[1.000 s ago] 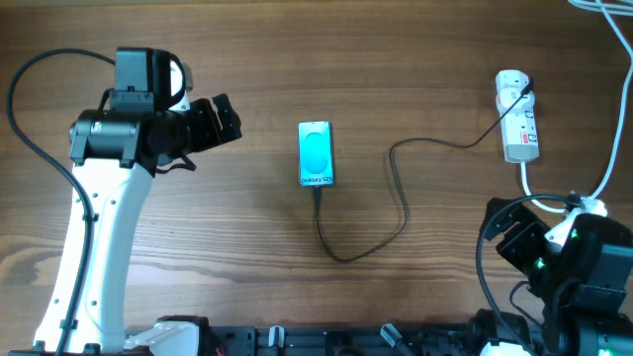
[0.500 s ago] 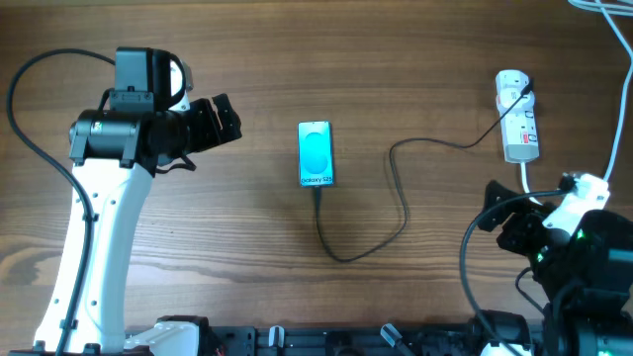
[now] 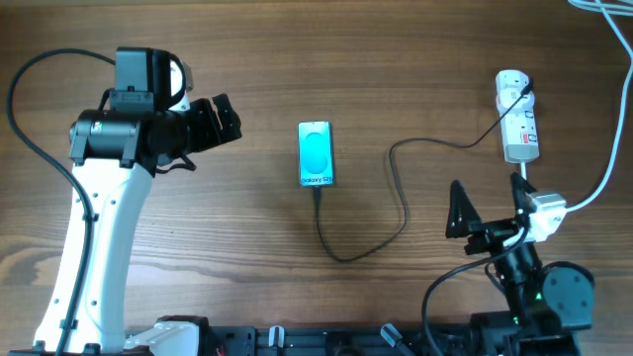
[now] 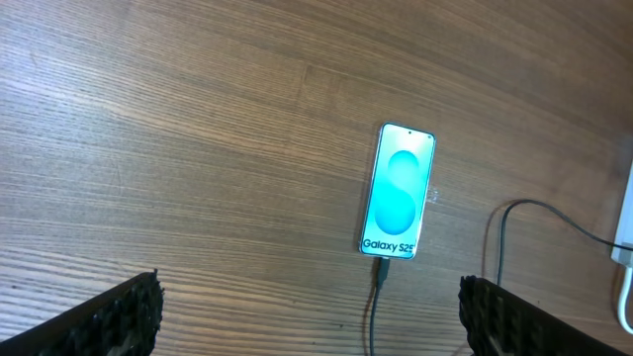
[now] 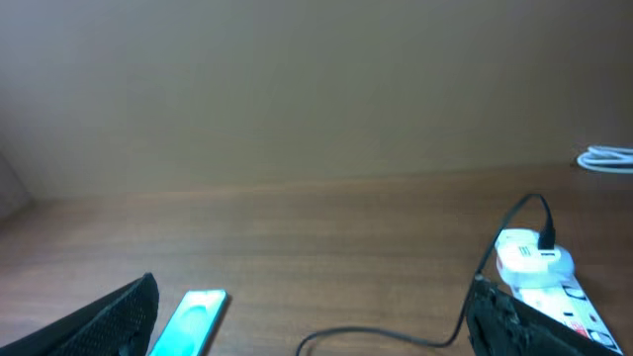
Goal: Plug charger to phone and switch on socket
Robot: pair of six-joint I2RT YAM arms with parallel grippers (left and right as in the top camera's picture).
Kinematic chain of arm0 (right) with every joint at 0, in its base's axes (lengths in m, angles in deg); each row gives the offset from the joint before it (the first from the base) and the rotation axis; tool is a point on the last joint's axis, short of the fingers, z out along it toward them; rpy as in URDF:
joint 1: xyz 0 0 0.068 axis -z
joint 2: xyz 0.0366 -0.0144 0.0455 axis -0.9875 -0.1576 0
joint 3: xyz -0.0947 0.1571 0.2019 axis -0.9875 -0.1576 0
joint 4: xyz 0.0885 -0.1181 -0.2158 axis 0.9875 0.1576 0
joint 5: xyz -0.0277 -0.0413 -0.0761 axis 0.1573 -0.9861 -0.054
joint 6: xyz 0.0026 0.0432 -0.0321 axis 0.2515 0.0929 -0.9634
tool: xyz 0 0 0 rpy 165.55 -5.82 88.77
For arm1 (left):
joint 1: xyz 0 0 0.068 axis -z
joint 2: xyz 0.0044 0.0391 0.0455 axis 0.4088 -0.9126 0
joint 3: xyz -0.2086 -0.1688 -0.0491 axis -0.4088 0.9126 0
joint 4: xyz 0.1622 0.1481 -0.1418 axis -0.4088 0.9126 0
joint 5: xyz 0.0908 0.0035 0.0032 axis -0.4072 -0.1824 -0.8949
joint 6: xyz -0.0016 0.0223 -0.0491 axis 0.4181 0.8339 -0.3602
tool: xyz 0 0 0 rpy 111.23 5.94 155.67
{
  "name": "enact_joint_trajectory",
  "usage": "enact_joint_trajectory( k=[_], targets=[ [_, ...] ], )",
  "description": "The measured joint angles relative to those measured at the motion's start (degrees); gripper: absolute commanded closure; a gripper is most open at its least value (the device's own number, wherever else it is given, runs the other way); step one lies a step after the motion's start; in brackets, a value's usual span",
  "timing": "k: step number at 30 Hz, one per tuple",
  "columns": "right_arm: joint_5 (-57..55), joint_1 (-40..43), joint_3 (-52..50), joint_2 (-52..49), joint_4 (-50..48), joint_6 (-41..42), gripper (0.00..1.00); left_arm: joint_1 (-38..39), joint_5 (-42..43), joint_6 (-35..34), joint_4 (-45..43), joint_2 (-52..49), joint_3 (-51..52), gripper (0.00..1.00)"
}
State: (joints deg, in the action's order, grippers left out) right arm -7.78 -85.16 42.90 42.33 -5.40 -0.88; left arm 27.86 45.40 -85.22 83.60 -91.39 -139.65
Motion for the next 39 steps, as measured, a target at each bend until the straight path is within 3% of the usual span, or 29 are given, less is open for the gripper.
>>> enact_joint_trajectory(
  k=[14, 26, 39],
  targets=[
    [-2.14, 0.37, -18.03, 6.43, -19.10, -0.02, 0.00, 0.00, -0.02, 0.00, 0.00, 0.00, 0.00, 0.00],
    [-3.02, 4.07, -19.82, 6.51, -14.99, -8.59, 0.00, 0.00, -0.02, 0.00, 0.00, 0.00, 0.00, 0.00],
    [-3.08, 4.07, -19.82, 6.51, -14.97, -10.10, 0.00, 0.00, -0.02, 0.00, 0.00, 0.00, 0.00, 0.00]
  ],
)
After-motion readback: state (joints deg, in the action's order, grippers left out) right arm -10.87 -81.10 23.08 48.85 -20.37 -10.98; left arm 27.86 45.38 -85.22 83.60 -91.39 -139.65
